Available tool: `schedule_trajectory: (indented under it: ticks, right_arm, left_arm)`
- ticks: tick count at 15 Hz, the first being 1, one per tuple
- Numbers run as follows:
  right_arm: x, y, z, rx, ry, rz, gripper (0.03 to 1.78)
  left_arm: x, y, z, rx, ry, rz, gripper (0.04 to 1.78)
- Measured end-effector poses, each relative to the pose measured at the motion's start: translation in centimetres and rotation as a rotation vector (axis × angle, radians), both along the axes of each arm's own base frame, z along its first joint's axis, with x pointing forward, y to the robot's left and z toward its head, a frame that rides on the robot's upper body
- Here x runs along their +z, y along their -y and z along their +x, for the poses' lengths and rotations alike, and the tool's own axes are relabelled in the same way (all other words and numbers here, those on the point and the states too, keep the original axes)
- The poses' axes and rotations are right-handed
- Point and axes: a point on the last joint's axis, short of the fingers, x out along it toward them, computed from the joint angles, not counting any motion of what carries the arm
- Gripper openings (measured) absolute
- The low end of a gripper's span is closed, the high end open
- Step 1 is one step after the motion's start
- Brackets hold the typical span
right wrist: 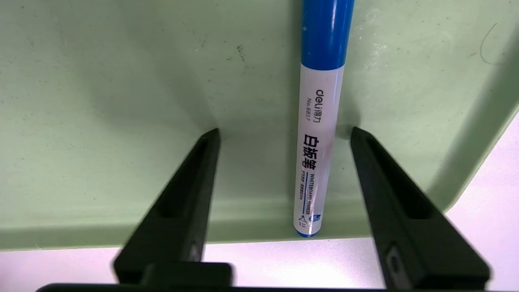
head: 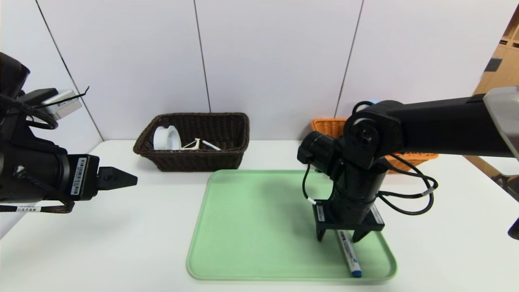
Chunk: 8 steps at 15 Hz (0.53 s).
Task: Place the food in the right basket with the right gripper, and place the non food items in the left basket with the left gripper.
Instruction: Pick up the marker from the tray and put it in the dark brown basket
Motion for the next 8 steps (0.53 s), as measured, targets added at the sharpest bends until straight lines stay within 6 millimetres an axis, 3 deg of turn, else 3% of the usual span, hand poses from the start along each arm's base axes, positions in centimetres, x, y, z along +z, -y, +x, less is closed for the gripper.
schedule_trajectory:
  ticks: [3,4,8]
  right_arm:
    - [-0.01,-0.01,0.01,0.000,0.000,0.000,0.73]
    - [-0.01,-0.01,0.01,0.000,0.001,0.000,0.17]
    - [0.18,-0.01,0.02,0.000,0.012,0.008,0.19]
  left_arm:
    - [-0.04,0.00,0.00,0.000,-0.001,0.001,1.69]
    - [-0.04,0.00,0.00,0.000,-0.001,0.001,1.69]
    - [-0.06,-0.04,0.01,0.003,-0.002,0.001,1.69]
